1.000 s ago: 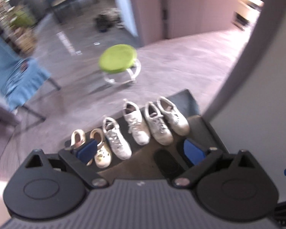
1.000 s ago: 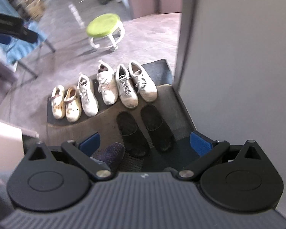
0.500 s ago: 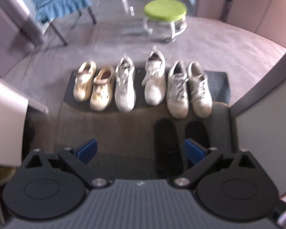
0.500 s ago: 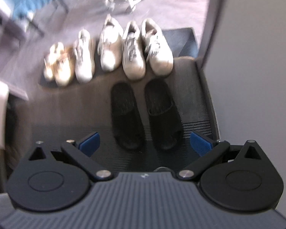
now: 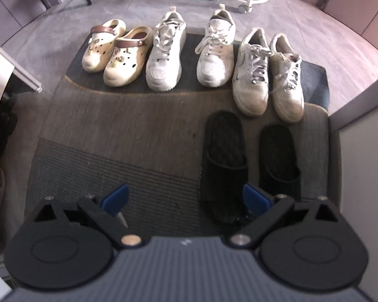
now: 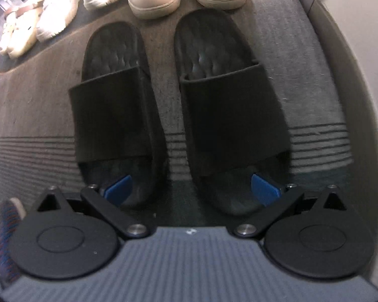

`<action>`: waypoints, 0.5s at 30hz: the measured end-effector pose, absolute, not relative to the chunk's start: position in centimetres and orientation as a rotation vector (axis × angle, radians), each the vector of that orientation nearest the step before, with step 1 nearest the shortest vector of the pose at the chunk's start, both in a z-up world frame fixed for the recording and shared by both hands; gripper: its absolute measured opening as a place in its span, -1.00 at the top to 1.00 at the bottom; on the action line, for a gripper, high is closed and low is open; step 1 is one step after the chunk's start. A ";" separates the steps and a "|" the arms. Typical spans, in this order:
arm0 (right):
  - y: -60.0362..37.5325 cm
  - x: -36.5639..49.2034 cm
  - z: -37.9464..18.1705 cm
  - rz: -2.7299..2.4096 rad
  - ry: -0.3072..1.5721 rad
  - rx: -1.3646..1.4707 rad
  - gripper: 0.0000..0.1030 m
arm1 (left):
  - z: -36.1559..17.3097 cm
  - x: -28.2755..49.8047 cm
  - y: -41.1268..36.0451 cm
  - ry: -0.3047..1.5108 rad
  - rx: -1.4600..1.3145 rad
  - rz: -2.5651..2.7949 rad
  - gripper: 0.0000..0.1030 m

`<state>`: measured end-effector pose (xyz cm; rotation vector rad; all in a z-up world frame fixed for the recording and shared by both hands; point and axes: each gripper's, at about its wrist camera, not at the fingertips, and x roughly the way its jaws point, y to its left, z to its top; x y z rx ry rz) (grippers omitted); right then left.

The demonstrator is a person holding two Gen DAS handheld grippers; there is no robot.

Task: Organize scattered shoes
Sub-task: 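Lower the right tool onto both black slides and grip their straps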

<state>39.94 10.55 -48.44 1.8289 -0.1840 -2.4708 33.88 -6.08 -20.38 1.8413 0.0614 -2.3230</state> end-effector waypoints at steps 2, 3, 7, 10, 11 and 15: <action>9.7 40.2 -49.3 -2.520 -0.131 1.793 -1.00 | -21.4 33.3 -6.6 0.132 1.865 -2.290 -0.92; 9.2 40.6 -49.8 -2.556 -0.100 1.765 -1.00 | -22.0 32.9 -6.9 0.175 1.879 -2.265 -0.92; 8.2 42.1 -49.4 -2.681 -0.050 1.638 -1.00 | -22.3 32.6 -7.0 0.255 1.937 -2.244 -0.92; 7.6 42.2 -48.6 -2.726 -0.038 1.541 -1.00 | -22.1 32.8 -7.0 0.288 1.962 -2.256 -0.92; 7.3 42.1 -48.4 -2.706 -0.058 1.531 -1.00 | -22.0 32.9 -7.0 0.300 1.970 -2.259 -0.92; 6.3 41.8 -47.9 -2.671 -0.087 1.502 -1.00 | -22.4 32.7 -7.8 0.446 2.016 -2.199 -0.92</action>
